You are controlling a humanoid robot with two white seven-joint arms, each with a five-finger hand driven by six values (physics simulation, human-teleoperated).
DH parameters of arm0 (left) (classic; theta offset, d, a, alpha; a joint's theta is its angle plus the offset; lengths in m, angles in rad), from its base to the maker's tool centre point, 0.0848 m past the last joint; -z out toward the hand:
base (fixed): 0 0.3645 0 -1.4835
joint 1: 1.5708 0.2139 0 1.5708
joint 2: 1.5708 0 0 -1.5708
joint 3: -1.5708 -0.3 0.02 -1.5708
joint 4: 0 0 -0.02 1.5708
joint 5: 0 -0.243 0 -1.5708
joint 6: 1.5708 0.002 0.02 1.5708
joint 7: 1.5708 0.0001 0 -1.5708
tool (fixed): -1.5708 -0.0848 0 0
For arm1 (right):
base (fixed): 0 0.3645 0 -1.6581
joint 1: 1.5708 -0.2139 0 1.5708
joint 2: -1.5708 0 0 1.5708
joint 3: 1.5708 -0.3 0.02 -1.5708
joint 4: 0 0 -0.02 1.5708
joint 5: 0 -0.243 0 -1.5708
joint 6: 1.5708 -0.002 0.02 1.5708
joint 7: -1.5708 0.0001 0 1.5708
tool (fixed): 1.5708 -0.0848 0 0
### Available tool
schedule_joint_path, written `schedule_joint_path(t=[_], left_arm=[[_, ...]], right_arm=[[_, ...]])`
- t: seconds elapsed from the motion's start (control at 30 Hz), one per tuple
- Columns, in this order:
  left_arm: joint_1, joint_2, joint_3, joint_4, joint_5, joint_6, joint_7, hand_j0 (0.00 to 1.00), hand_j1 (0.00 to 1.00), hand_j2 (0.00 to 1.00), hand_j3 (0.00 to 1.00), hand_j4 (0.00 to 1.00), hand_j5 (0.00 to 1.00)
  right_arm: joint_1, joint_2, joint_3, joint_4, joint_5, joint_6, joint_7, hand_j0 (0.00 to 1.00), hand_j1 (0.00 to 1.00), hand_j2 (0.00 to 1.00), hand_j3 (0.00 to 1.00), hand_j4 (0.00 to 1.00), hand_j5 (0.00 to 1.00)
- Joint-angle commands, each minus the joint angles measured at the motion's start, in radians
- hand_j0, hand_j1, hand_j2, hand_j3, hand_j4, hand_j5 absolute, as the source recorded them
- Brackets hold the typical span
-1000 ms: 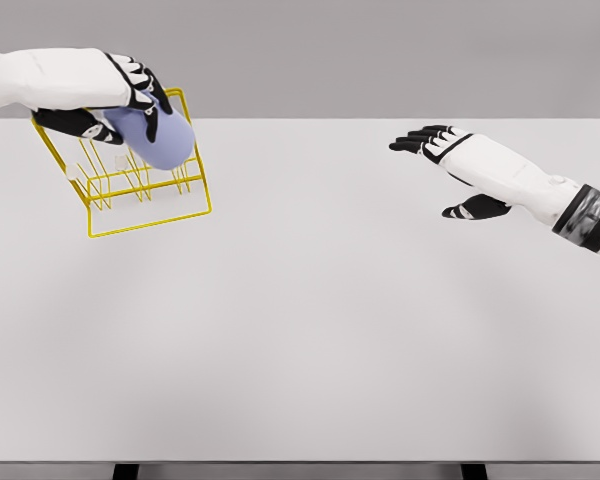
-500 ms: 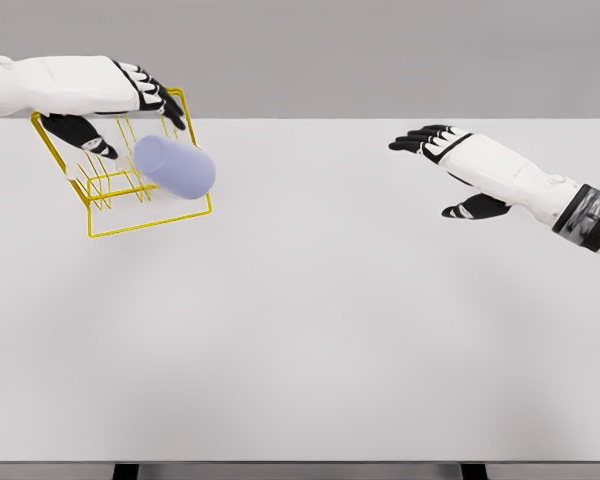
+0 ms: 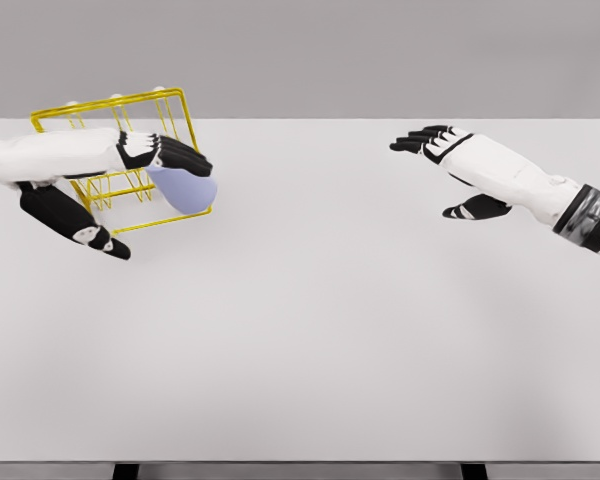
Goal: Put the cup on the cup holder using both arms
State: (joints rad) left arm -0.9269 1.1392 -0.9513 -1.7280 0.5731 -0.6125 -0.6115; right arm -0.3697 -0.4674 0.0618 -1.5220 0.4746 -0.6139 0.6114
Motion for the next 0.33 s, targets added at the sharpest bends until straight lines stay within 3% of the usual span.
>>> schedule_joint_path(t=[0.0,0.1,0.2,0.3], left_arm=[[0.005,0.011,0.002,-0.036,0.188,0.002,0.001,1.0,1.0,1.0,1.0,1.0,1.0],[0.082,0.007,0.003,-0.036,0.212,0.002,0.001,1.0,1.0,1.0,1.0,1.0,1.0],[0.194,-0.007,0.006,-0.035,0.186,0.002,0.001,1.0,1.0,1.0,1.0,1.0,1.0],[0.247,-0.009,0.006,-0.031,0.174,0.002,0.001,1.0,1.0,1.0,1.0,1.0,1.0]], right_arm=[[0.0,-0.002,0.0,-0.001,-0.007,0.003,-0.001,1.0,1.0,1.0,1.0,1.0,1.0],[0.002,-0.002,0.0,-0.001,-0.007,0.003,-0.001,1.0,1.0,1.0,1.0,1.0,1.0],[0.002,-0.002,-0.002,0.0,-0.007,0.003,-0.001,1.0,1.0,1.0,1.0,1.0,1.0],[0.001,-0.004,-0.003,0.002,-0.007,0.003,-0.001,1.0,1.0,1.0,1.0,1.0,1.0]])
